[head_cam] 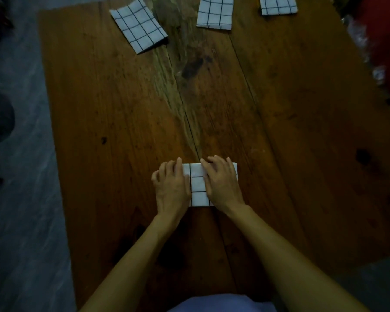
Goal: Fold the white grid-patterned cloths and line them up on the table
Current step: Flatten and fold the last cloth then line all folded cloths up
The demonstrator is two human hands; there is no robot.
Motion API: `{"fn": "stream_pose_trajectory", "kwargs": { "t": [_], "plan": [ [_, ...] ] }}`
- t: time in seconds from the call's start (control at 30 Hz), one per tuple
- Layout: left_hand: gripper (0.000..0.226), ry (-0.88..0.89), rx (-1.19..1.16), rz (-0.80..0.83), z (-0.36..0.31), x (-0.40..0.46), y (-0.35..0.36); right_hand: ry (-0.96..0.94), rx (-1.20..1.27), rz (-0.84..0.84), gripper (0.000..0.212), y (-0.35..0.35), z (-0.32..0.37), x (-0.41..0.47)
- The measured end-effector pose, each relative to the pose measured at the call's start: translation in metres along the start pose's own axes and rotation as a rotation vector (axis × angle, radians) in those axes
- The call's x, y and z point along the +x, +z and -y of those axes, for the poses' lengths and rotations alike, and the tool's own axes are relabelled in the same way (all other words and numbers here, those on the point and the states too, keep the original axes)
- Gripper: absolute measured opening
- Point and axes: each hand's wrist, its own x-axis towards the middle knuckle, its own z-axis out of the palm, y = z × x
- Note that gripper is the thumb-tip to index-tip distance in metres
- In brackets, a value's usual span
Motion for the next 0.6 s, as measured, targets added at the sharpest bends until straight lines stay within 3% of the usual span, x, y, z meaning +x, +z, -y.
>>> {"fn": "stream_pose_trajectory", "kwargs": {
  "t": [0.23,0.4,0.53,0.6],
  "plan": [
    [0.026,-0.073,-0.123,-0.044,0.005,0.010,0.000,-0.001,0.029,-0.052,0.050,0.007,-0.004,0.000],
    [0.012,-0.005,-0.327,-0.073,0.009,0.008,-0.009,-0.052,0.060,-0.019,0.055,0.000,0.004,0.009],
    [0.020,0.168,-0.529,-0.066,0.011,0.009,-0.028,-0.041,0.157,0.024,0.031,-0.022,0.023,0.023],
    [0.030,0.131,-0.647,-0.068,0.012,0.007,-0.045,0.036,0.295,0.065,0.020,-0.038,0.032,0.027]
  ]
}}
